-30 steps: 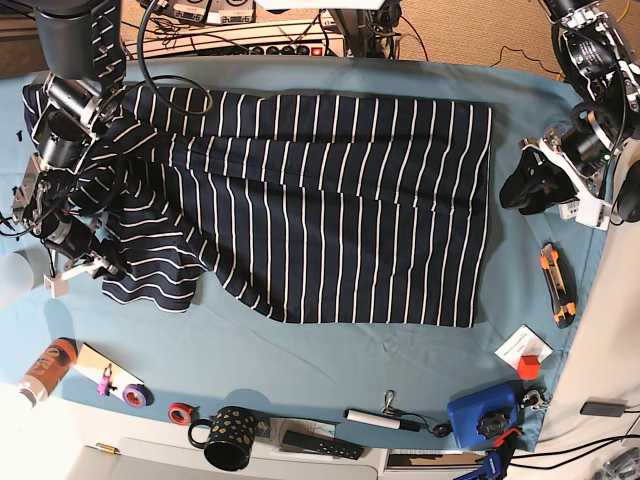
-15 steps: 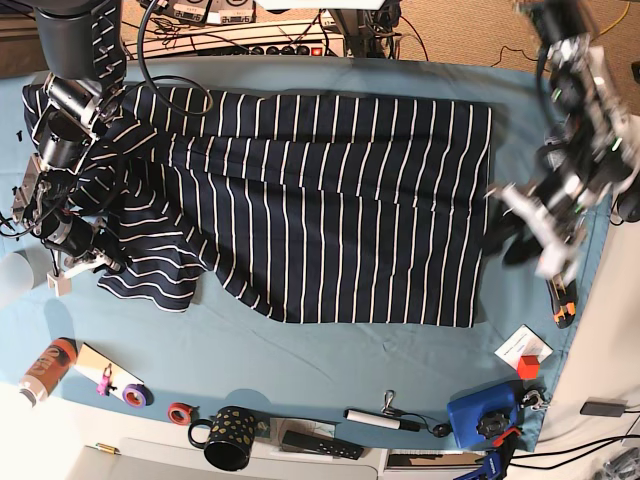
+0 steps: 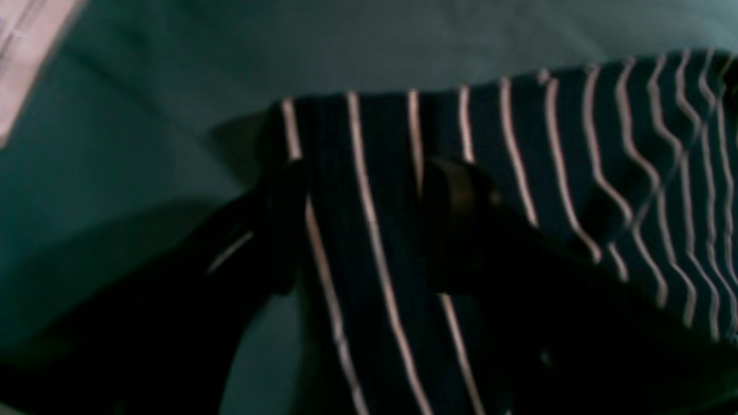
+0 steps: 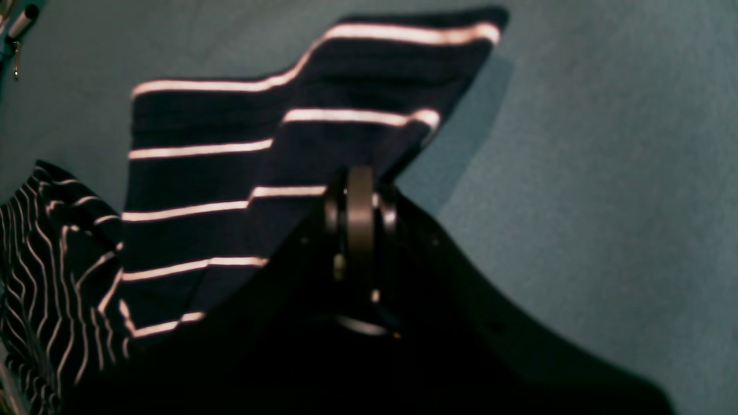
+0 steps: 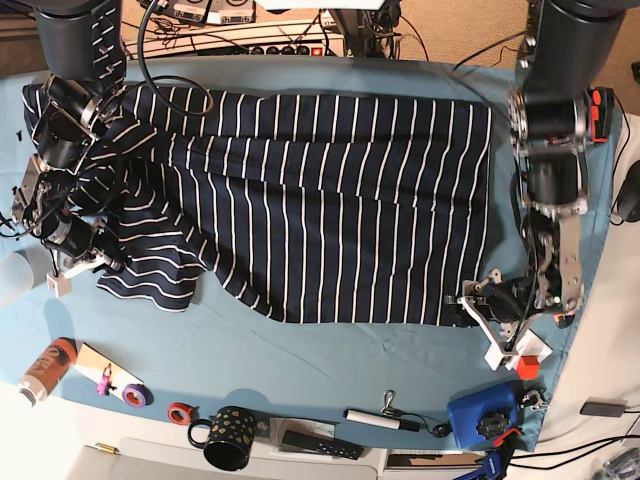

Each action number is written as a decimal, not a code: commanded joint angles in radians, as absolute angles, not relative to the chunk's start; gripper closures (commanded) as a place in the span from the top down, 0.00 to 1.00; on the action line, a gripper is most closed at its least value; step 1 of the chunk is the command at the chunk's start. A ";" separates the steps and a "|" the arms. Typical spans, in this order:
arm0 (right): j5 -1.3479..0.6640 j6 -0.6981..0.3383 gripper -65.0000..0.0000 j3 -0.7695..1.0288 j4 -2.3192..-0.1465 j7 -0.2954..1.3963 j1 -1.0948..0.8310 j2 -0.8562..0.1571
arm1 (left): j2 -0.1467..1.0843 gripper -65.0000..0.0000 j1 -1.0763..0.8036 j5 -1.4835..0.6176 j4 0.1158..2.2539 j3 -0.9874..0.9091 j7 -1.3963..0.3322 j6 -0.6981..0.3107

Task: Layout the t-shirt on the table in an organized manner, then fold the t-shirt properly
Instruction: 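Grasp the shirt's hem corner with the left gripper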

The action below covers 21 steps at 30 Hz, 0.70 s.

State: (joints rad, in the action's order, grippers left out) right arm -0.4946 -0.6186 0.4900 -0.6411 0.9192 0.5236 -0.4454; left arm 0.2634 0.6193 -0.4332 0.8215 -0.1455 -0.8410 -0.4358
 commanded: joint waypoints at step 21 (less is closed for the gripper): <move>-0.488 -0.620 0.00 0.490 -0.654 0.859 0.549 -0.465 | 0.218 0.00 0.660 -0.396 0.660 -0.147 -0.701 -0.525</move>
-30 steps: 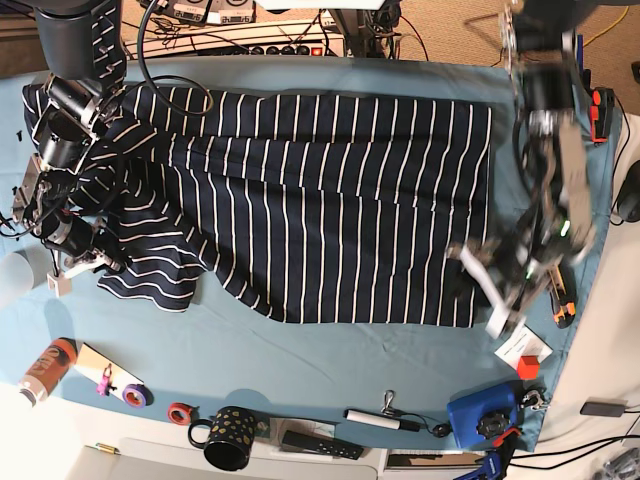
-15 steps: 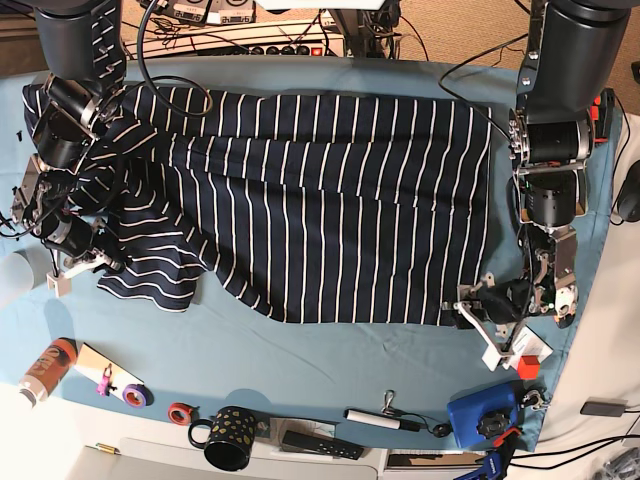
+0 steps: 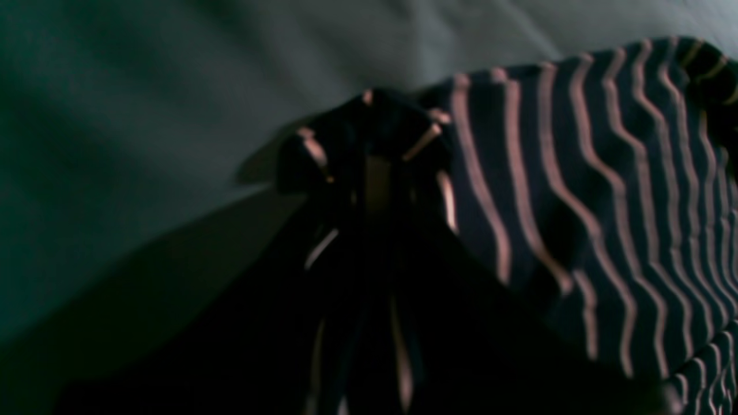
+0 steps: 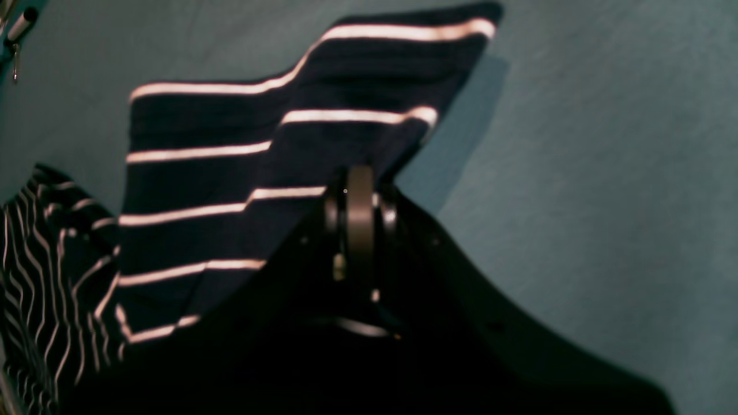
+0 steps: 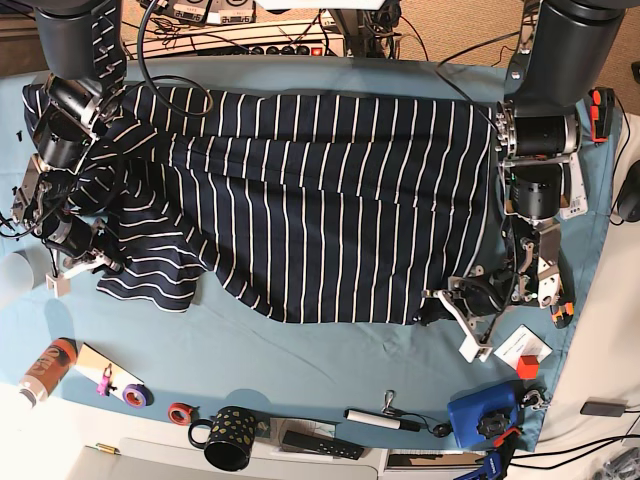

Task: Layout the t-shirt on the table in an organized manner, then fold the t-shirt properly
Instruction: 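Grasp the shirt's hem corner with the left gripper, then fold the hem edge over toward the collar with both grippers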

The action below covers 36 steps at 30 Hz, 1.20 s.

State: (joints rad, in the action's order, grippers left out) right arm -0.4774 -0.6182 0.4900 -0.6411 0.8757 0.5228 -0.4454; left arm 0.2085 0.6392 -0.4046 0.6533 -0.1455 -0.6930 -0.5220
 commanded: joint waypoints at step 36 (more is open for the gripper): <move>-0.721 -0.698 0.00 0.493 -0.655 0.822 0.696 -0.632 | 0.313 0.00 0.641 -0.909 0.820 -0.495 -1.162 -0.698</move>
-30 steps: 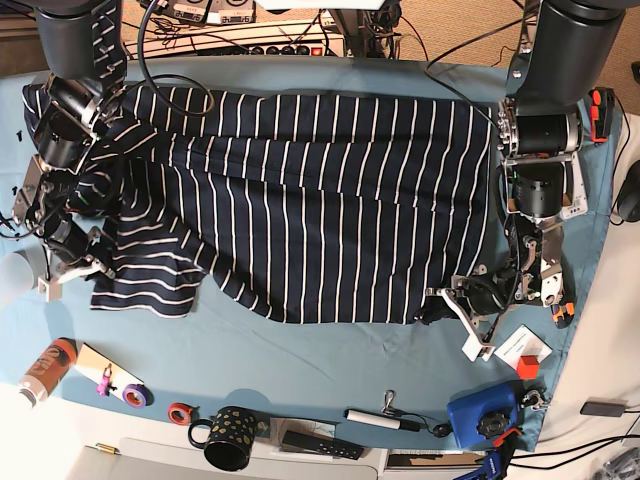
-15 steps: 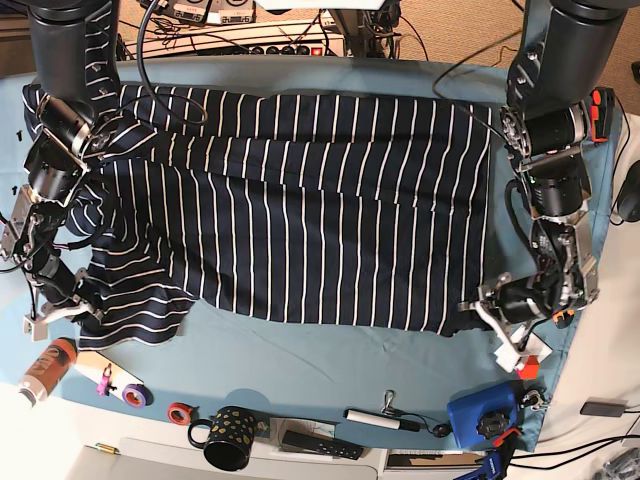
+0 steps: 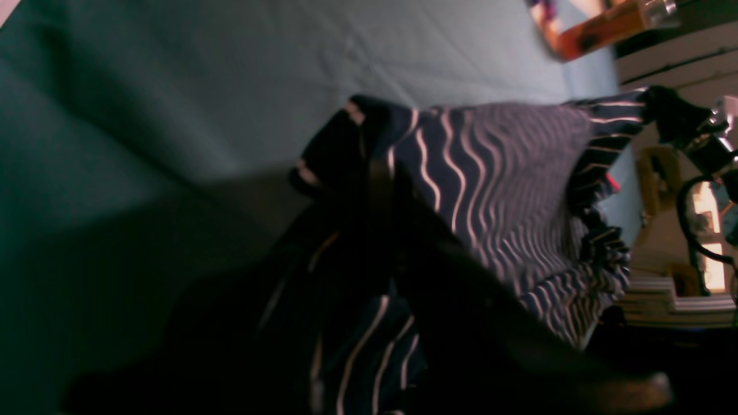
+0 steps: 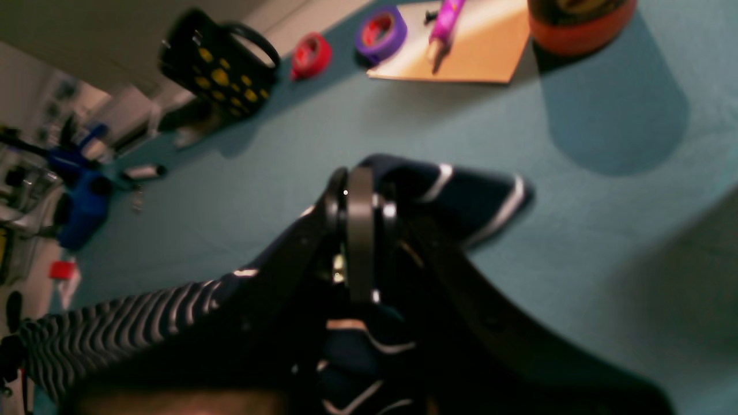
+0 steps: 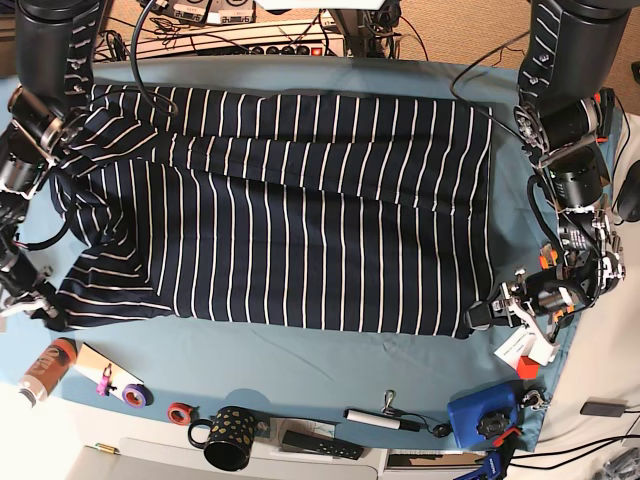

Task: Layout the t-shirt on the table in an organized manner, then fold the t-shirt properly
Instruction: 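Fold the hem edge over toward the collar with both grippers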

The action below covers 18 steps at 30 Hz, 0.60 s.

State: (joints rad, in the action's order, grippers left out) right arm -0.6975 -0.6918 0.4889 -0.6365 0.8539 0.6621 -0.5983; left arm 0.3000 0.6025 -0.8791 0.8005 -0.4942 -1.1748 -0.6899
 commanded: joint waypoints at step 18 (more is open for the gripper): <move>-0.986 -0.698 0.00 0.493 -0.682 1.177 0.694 -0.717 | 0.314 0.00 0.645 -1.147 0.858 -0.351 -1.396 -0.665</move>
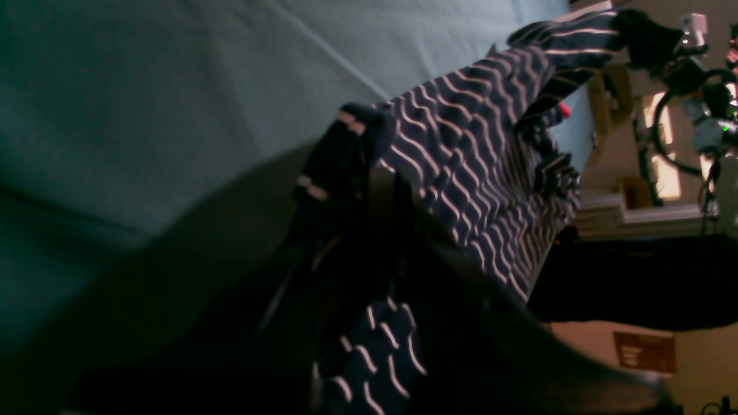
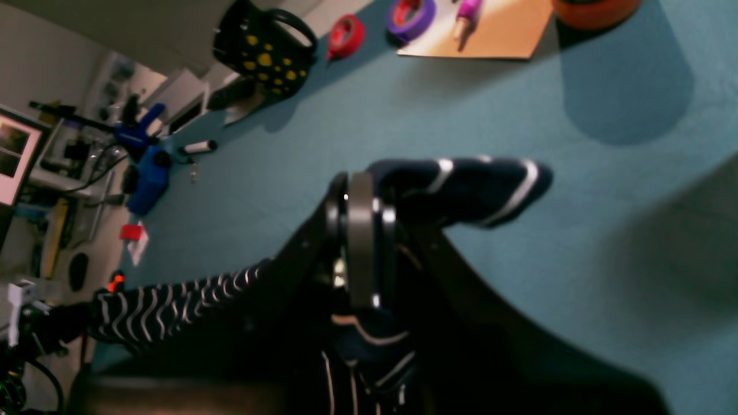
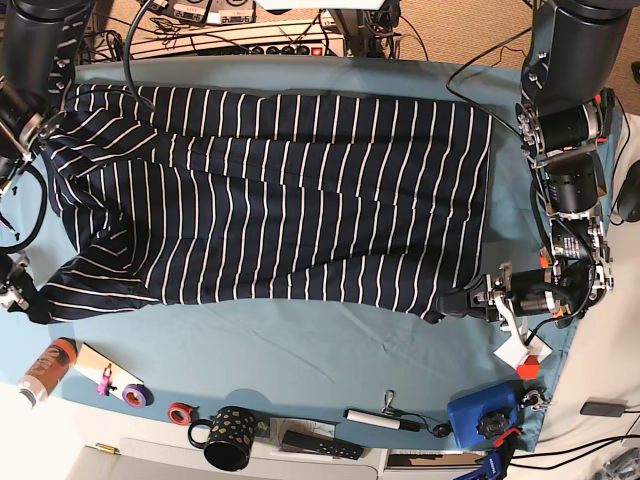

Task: Layout the t-shirt on the table in an organized manner, then fold the t-shirt properly
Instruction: 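Fold the hem edge over toward the collar with both grippers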

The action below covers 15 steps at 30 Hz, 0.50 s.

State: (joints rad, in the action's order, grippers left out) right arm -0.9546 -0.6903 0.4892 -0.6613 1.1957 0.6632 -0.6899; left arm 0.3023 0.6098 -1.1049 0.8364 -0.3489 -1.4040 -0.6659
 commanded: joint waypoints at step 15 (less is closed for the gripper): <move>-1.110 -0.698 0.00 0.493 -0.957 1.268 0.466 -0.740 | 0.275 0.00 0.379 -0.967 1.389 -0.351 -1.396 -0.572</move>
State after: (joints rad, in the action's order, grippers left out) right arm -1.0801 -0.6968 0.4881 -0.9417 1.2903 0.4404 -0.7094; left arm 0.2668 0.3477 -0.9409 1.3712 -0.3481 -1.4075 -0.5743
